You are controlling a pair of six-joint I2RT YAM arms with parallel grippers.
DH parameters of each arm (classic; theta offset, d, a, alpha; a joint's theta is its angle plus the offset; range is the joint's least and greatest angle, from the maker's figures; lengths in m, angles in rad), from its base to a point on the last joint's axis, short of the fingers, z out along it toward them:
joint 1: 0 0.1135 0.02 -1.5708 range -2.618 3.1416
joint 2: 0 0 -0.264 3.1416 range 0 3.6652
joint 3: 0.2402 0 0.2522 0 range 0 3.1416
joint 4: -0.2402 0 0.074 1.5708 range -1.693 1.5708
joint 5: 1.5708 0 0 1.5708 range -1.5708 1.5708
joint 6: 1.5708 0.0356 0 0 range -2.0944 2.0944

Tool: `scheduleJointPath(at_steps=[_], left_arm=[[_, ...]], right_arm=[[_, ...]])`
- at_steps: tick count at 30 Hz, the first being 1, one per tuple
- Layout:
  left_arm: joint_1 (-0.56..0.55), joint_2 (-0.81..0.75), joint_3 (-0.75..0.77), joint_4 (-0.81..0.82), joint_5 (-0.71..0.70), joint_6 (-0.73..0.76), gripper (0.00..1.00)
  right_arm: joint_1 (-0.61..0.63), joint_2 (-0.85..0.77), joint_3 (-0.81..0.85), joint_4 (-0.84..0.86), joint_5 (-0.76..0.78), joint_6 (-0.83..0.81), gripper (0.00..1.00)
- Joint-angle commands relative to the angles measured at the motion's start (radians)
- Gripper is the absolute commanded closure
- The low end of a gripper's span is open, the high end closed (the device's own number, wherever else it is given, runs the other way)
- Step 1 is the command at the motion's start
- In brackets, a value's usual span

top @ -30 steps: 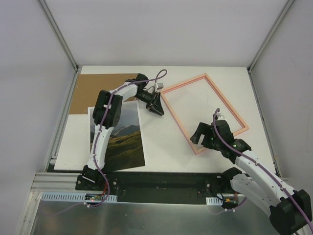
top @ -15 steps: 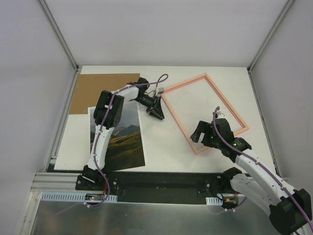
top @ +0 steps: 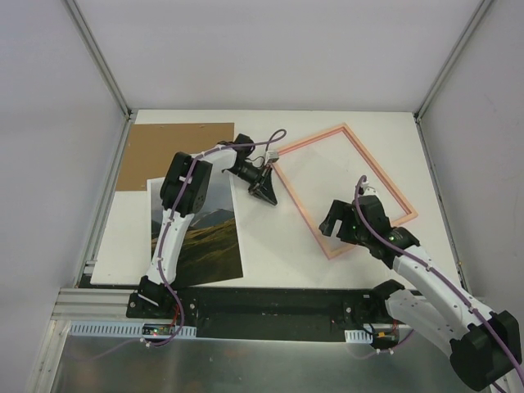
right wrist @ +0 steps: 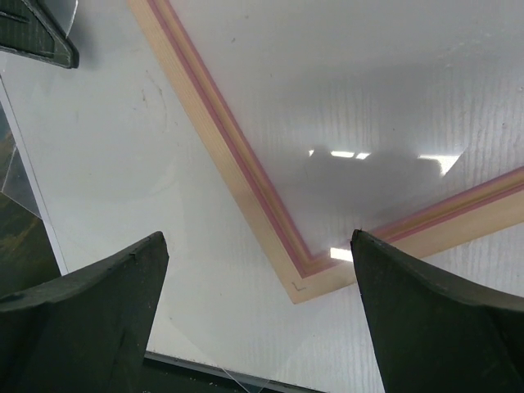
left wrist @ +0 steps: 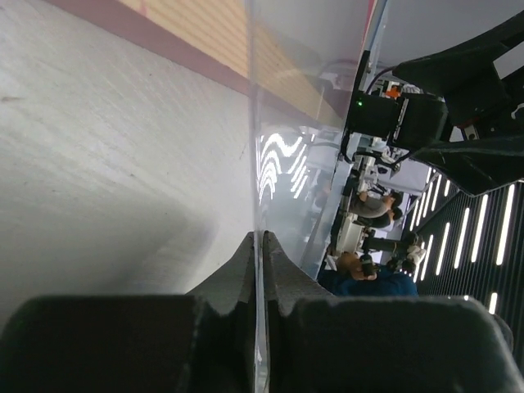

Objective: Put the photo into the frame

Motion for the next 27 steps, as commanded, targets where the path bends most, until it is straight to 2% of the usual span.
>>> scheduleJointPath(at_steps=[1,8,14,22,27], left_arm=[[-0.020,-0.040,-0.007,-0.013,-0.010,-0.011,1.00],[0.050,-0.295,-0.054,0.018,-0.166,-0.137,1.00],[0.105,-0.569,-0.064,0.037,-0.283,-0.251,1.00],[0.158,-0.852,-0.062,0.035,-0.637,-0.332,1.00],[0.158,-0.965,-0.051,0.029,-0.769,-0.332,1.00]], right_arm=[[0.006,0.013,0.066,0.013,0.035,-0.023,0.04],[0.006,0.075,0.166,-0.033,0.114,-0.078,0.04],[0.008,0.227,0.227,-0.013,0.110,-0.167,0.04],[0.095,0.420,0.307,-0.024,0.101,-0.297,0.03],[0.181,0.632,0.414,-0.082,0.145,-0.330,0.01]])
